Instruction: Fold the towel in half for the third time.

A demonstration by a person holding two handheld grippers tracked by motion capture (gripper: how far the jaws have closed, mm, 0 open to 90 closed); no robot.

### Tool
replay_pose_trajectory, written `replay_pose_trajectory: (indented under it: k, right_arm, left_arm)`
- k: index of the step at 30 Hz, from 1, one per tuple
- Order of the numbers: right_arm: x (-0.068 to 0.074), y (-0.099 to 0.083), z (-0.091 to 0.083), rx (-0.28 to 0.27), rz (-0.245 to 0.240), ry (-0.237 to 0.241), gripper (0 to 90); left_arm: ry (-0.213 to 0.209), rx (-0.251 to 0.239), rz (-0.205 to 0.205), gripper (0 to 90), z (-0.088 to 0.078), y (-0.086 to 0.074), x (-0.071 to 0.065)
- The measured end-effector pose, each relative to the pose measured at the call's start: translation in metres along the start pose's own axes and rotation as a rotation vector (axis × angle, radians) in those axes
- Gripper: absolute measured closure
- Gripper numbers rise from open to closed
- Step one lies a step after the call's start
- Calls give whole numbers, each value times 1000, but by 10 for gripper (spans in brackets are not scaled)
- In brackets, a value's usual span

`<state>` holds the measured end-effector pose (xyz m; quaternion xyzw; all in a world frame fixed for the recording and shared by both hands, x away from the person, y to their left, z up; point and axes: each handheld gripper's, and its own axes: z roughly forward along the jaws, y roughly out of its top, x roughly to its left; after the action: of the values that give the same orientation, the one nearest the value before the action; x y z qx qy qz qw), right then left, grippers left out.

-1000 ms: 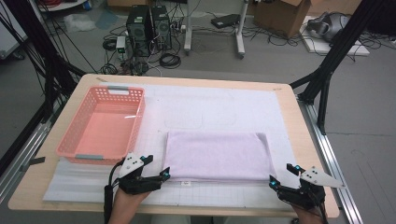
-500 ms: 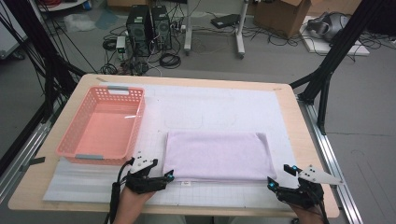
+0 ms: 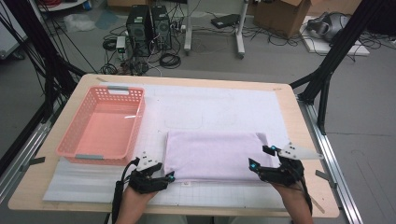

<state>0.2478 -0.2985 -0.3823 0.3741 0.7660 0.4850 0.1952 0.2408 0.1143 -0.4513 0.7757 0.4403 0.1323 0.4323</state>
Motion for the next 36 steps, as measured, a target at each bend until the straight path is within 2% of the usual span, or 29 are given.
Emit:
replay_pose_trajectory:
  k: [6, 7, 8, 10, 13, 15, 18, 24, 25, 26, 27, 31, 36]
  right_arm:
    - [8, 30, 39, 26, -57, 49, 255]
    - [8, 30, 39, 26, -57, 49, 255]
    - [10, 39, 53, 39, -66, 61, 255]
    - [12, 46, 67, 50, -73, 71, 256]
    - [16, 55, 85, 73, -87, 89, 263]
    - [19, 61, 97, 88, -101, 98, 263]
    - [25, 69, 115, 115, -121, 114, 266]
    - [35, 78, 149, 166, -155, 150, 283]
    - [35, 78, 149, 166, -155, 150, 283]
    - [37, 81, 159, 180, -160, 154, 283]
    - [37, 81, 159, 180, -160, 154, 283]
    - [43, 86, 180, 211, -165, 173, 284]
    - [50, 90, 202, 268, -165, 198, 309]
  left_arm:
    - [-5, 5, 10, 508, 1, 1, -2]
    - [-5, 5, 10, 524, 1, 1, -2]
    - [-7, 4, 13, 538, 2, 1, -2]
    - [-12, 1, 12, 568, 2, 0, -1]
    - [-37, -2, 3, 628, 2, 0, -1]
    - [-51, 3, -1, 703, 2, 0, -1]
    - [-62, 3, -12, 738, 2, 0, -1]
    - [-69, -2, -29, 770, 2, 0, -1]
    - [-69, -2, -29, 771, 2, 0, -1]
    - [-73, -2, -32, 770, 2, 0, 0]
    - [-76, -3, -37, 770, 2, 0, 0]
    - [-88, -8, -60, 769, 2, -1, 2]
    - [-98, -5, -86, 777, 1, -1, 4]
